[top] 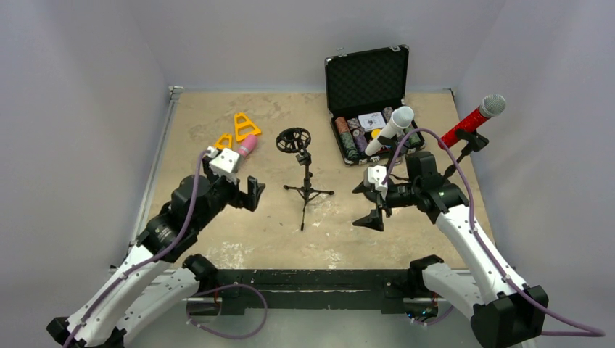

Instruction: Attach the microphones to the stand

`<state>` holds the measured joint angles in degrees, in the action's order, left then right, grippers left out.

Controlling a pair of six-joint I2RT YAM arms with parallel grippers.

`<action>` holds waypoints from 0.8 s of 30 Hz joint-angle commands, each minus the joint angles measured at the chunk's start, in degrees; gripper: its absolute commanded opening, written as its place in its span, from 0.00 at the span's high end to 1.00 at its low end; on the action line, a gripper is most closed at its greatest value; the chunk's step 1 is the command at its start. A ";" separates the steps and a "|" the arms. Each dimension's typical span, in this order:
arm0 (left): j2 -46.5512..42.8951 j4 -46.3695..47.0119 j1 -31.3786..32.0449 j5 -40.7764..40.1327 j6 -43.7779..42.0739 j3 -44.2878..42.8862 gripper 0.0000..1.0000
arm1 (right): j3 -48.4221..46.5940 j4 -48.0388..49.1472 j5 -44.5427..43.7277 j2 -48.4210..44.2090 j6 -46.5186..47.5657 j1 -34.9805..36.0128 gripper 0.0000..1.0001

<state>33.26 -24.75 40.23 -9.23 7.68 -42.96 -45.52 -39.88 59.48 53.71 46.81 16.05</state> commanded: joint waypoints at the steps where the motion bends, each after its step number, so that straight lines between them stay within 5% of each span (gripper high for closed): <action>1: 5.64 -5.26 -9.66 4.81 -1.68 -4.41 0.00 | -0.11 -0.66 1.81 -0.33 1.36 -0.49 0.03; 10: 17.29 -4.16 -25.50 8.06 -1.32 -10.35 0.00 | -0.14 -0.91 2.31 -0.42 1.53 -1.11 0.03; 24: 33.04 -0.76 -28.52 4.30 -8.30 -14.62 0.00 | -0.38 -1.88 2.81 0.14 2.72 -1.11 0.03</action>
<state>64.16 -28.34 12.78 -3.68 2.68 -56.58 -45.52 -41.01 60.01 53.74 48.16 15.25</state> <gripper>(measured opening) 0.995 0.968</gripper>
